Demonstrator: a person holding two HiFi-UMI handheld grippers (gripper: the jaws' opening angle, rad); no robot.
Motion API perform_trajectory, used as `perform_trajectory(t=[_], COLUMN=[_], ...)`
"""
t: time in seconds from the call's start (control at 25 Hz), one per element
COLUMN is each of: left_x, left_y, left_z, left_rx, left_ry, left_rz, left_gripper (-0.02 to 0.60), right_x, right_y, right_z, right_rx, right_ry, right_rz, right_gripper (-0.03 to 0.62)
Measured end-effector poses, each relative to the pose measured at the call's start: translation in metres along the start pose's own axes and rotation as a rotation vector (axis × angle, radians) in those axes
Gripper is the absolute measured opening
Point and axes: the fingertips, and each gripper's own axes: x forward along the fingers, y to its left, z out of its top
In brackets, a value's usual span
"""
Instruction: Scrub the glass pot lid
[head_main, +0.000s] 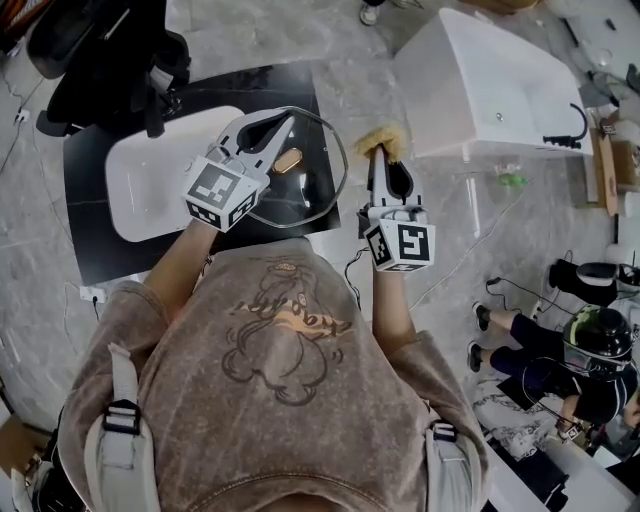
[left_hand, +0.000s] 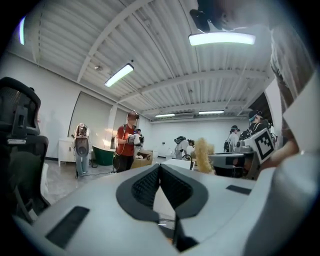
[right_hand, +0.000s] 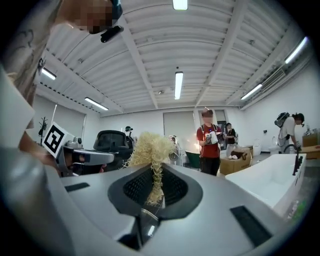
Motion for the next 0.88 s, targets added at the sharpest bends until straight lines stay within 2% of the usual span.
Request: perform_trajectory(t=[0.16, 0.88], left_x=[0.000, -0.002], left_y=[0.000, -0.011], left_z=[0.006, -0.002], left_rx=[0.021, 0.005], left_ry=[-0.033, -0.008], left_rz=[0.007, 0.033], left_gripper=[0.017, 0.017], right_x=[0.002, 0.003], right_y=[-0.001, 0.016], right_z=[0.005, -0.005], right_rx=[0.004, 0.012], right_ry=[-0.025, 0.011], right_rz=[-0.009, 0.021], right_gripper=[0.038, 0.038])
